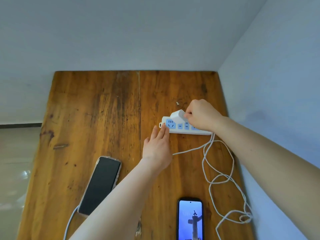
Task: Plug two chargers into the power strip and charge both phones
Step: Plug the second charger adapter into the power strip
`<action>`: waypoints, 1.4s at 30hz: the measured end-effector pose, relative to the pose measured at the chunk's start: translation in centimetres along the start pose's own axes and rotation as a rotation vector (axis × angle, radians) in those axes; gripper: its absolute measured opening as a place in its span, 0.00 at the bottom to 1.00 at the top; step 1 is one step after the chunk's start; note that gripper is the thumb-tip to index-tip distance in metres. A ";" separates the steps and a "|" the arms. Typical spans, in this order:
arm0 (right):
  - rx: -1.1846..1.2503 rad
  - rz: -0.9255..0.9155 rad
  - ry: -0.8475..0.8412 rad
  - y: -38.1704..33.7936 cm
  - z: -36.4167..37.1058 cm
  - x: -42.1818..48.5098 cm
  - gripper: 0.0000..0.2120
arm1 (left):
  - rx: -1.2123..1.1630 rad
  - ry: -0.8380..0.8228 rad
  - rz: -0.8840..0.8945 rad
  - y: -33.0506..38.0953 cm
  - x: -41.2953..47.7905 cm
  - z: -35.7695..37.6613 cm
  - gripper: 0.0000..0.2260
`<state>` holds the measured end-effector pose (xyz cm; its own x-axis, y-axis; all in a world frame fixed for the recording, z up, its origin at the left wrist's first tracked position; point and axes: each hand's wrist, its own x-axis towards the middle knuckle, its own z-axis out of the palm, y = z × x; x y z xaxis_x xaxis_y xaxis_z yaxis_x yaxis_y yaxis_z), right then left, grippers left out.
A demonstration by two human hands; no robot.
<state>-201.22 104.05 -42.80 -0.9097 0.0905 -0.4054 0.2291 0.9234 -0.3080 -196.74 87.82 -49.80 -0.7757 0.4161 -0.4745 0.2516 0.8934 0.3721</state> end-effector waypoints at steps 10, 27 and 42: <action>-0.029 -0.041 -0.106 0.1 -1.3 3.4 0.08 | 0.063 -0.046 -0.022 0.2 0.3 -0.6 0.36; -0.408 -0.336 -0.064 -3.7 -1.3 3.4 0.19 | -0.003 -0.070 -0.034 -0.5 0.5 -0.2 0.36; -0.371 -0.413 0.026 -2.5 -0.2 1.6 0.10 | 0.003 -0.033 -0.039 -0.5 0.5 0.6 0.37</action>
<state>-203.27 101.97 -42.52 -0.9075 -0.3018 -0.2922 -0.2811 0.9532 -0.1115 -196.86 87.62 -50.72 -0.7656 0.3864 -0.5144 0.2234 0.9094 0.3508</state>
